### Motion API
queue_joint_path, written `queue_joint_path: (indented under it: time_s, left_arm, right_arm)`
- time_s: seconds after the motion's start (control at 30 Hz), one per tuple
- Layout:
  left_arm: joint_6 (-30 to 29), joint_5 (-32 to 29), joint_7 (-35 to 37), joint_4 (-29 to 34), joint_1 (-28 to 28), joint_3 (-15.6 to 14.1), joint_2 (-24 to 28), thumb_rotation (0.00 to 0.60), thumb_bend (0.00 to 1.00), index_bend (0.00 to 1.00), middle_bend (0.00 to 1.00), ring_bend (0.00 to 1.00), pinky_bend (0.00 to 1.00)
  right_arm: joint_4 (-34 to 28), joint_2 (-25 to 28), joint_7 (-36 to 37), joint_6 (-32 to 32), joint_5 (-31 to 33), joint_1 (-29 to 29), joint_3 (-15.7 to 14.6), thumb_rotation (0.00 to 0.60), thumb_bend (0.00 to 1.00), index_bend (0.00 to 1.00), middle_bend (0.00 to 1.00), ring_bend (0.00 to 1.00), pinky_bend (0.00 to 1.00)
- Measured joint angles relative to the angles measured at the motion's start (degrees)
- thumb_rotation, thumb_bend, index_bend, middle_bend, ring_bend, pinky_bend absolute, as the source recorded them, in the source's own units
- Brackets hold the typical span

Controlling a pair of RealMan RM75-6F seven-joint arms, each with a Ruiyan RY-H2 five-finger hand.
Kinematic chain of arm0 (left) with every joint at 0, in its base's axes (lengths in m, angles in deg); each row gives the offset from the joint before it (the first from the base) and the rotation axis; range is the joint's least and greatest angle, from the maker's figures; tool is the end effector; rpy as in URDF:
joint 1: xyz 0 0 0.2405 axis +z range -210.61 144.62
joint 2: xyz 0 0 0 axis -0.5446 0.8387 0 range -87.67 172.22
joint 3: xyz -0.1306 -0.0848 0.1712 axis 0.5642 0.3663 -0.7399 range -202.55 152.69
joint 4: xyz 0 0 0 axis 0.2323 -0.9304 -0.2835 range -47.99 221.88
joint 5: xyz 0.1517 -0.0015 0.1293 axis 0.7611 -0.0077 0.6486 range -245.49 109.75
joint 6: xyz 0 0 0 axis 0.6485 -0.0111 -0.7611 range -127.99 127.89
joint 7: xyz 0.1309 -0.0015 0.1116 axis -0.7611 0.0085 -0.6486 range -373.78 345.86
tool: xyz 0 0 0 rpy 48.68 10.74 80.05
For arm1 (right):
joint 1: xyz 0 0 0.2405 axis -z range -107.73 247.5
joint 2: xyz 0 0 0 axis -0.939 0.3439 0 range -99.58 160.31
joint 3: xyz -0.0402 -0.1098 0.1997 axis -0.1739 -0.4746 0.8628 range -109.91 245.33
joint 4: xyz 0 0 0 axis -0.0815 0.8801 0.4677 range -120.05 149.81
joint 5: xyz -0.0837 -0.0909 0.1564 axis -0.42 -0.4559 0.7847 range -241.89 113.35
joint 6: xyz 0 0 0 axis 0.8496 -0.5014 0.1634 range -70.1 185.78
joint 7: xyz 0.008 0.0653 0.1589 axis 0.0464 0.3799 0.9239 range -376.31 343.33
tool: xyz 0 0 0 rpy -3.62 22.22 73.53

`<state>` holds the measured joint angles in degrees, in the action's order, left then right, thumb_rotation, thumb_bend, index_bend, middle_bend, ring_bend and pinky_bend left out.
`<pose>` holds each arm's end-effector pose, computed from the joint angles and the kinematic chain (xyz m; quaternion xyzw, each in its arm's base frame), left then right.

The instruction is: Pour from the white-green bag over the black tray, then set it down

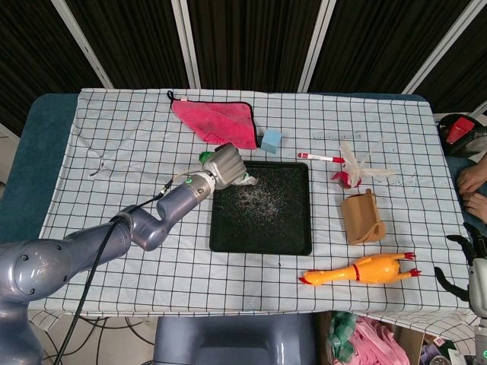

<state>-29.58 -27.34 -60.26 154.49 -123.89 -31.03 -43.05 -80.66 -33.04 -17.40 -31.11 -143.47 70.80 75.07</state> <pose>0.0301 0.4471 -0.0261 -0.9030 0.0390 -0.1260 0.4089 -0.3024 -0.1890 0.1876 0.5041 -0.4055 0.3883 0.6563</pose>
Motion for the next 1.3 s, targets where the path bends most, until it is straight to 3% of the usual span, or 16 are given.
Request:
queue_joint_path:
  time_s: [0.47, 0.67, 0.97, 1.3]
  left_arm:
    - [-0.92, -0.51, 0.84, -0.46, 0.02, -0.6, -0.58, 0.6, 0.58, 0.39, 0.42, 0.31, 0.46]
    - [-3.04, 0.45, 4.9, -0.18, 2.1, 1.24, -0.58, 0.6, 0.59, 0.42, 0.45, 0.34, 0.51]
    - [-7.3, 6.9, 23.65, -1.03, 10.1, 7.67, -1.27, 0.6, 0.59, 0.43, 0.46, 0.35, 0.52]
    - [-10.92, 19.27, 48.12, -3.86, 19.16, 14.1, -2.47, 0.6, 0.59, 0.43, 0.45, 0.34, 0.51]
  right_arm:
    - [0.03, 0.05, 0.14, 0.01, 0.02, 0.0, 0.04, 0.6, 0.22, 0.29, 0.08, 0.14, 0.32]
    - [0.03, 0.05, 0.17, -0.1, -0.02, 0.06, 0.03, 0.6, 0.22, 0.29, 0.08, 0.14, 0.32]
    - [-0.05, -0.04, -0.34, -0.26, -0.13, 0.08, -0.02, 0.6, 0.22, 0.29, 0.08, 0.14, 0.32]
    - [-0.14, 0.0, -0.49, -0.4, -0.24, 0.16, -0.07, 0.6, 0.22, 0.29, 0.08, 0.14, 0.32]
